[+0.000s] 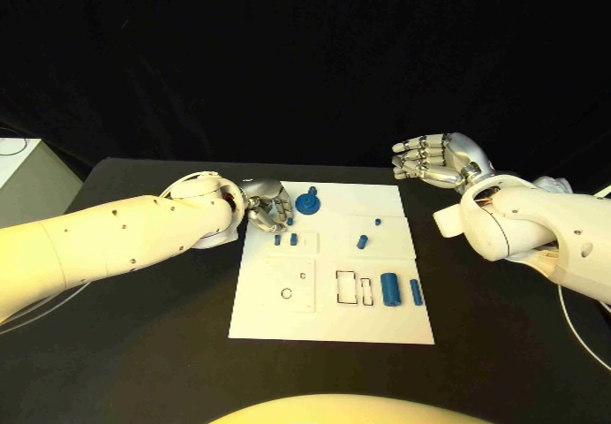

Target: Assemble the parts on the task board

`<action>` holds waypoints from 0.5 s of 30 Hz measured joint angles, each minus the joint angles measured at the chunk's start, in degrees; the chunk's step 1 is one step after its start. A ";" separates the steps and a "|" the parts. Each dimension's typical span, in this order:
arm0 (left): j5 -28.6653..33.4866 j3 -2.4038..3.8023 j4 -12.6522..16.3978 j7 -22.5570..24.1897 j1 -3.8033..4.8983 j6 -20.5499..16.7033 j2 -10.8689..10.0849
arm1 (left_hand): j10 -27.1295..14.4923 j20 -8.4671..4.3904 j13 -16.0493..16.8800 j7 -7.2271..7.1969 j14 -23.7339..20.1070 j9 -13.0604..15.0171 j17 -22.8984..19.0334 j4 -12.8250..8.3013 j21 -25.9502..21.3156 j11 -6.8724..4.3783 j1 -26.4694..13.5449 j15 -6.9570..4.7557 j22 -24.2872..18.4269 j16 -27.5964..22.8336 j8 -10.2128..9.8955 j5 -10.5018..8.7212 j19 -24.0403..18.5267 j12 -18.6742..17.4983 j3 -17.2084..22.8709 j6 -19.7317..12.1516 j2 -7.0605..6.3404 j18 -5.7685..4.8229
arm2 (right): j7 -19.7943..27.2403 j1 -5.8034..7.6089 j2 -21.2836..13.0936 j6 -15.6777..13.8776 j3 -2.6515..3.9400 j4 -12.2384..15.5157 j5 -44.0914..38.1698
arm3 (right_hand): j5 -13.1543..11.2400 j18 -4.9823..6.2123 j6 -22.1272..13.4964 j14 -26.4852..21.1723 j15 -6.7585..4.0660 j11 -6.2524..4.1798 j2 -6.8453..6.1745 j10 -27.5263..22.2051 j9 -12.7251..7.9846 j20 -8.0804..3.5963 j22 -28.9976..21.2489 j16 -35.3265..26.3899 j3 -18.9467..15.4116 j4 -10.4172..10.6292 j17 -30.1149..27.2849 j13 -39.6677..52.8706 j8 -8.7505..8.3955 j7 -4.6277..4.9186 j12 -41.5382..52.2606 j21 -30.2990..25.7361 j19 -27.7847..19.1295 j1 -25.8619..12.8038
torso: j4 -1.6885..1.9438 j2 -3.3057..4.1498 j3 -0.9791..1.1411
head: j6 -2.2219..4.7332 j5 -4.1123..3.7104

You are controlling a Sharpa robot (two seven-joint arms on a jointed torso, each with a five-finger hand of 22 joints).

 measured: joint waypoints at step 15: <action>0.47 1.30 -1.02 -0.37 -0.04 -0.74 -1.48 | -4.78 0.78 0.89 0.96 -3.10 -0.13 -4.87 -0.59 -1.30 0.90 1.70 0.56 -1.74 -1.67 -0.37 0.00 -1.41 1.57 -0.04 -0.45 1.05 0.00 | -2.24 -0.06 0.06 2.33 0.00 -1.86 -4.94 | -4.34 -0.02 3.53 11.50 -3.77 -2.32 0.07 4.53 -0.14 -3.72 0.74 4.59 0.93 -5.76 1.39 0.00 0.50 0.51 -0.43 5.27 9.79 3.66 | -0.04 -0.02 0.02 | 0.53 -0.49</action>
